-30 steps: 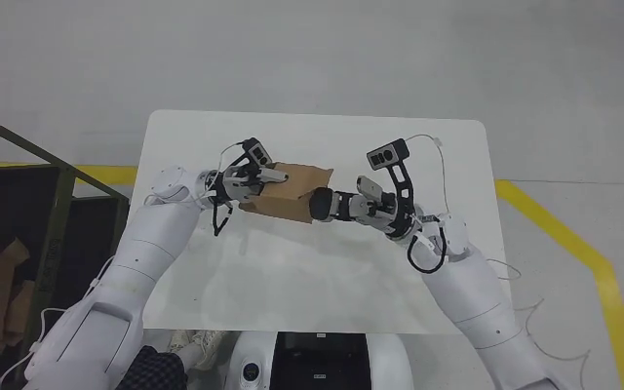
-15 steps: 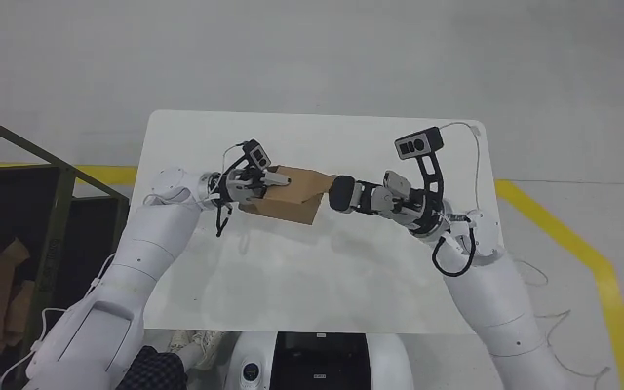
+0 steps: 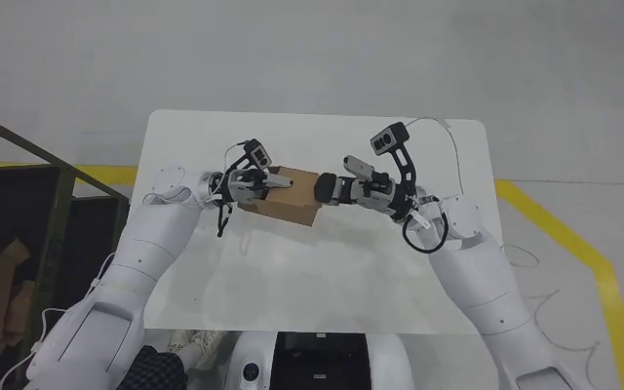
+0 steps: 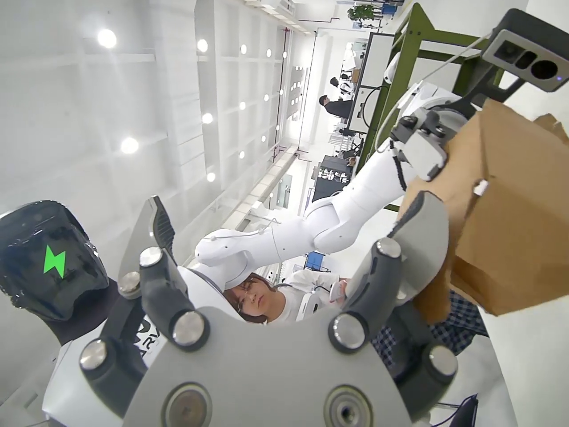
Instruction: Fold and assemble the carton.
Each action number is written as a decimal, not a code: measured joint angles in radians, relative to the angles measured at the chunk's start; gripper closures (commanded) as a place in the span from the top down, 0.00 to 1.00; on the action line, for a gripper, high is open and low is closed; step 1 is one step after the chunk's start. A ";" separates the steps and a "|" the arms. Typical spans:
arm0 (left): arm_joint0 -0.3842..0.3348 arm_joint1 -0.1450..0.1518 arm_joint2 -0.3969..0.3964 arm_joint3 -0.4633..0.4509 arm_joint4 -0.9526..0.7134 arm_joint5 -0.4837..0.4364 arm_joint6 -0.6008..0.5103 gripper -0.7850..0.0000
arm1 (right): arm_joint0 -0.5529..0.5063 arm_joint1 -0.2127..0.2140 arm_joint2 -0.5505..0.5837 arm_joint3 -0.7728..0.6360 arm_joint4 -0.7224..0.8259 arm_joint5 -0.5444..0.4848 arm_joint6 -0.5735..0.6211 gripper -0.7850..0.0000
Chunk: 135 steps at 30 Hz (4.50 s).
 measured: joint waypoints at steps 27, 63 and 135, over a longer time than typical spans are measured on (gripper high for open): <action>0.012 -0.005 0.000 -0.034 -0.060 0.058 -0.012 0.00 | -0.061 0.022 0.055 -0.134 -0.486 -0.164 -0.150 1.00; 0.016 0.004 0.003 -0.059 -0.094 0.082 -0.012 0.00 | -0.103 0.039 0.020 -0.205 -1.004 0.001 -0.325 1.00; -0.156 0.007 0.322 -0.402 1.265 -0.051 0.262 0.00 | -0.458 0.122 0.341 -0.491 -1.006 -0.287 -0.351 1.00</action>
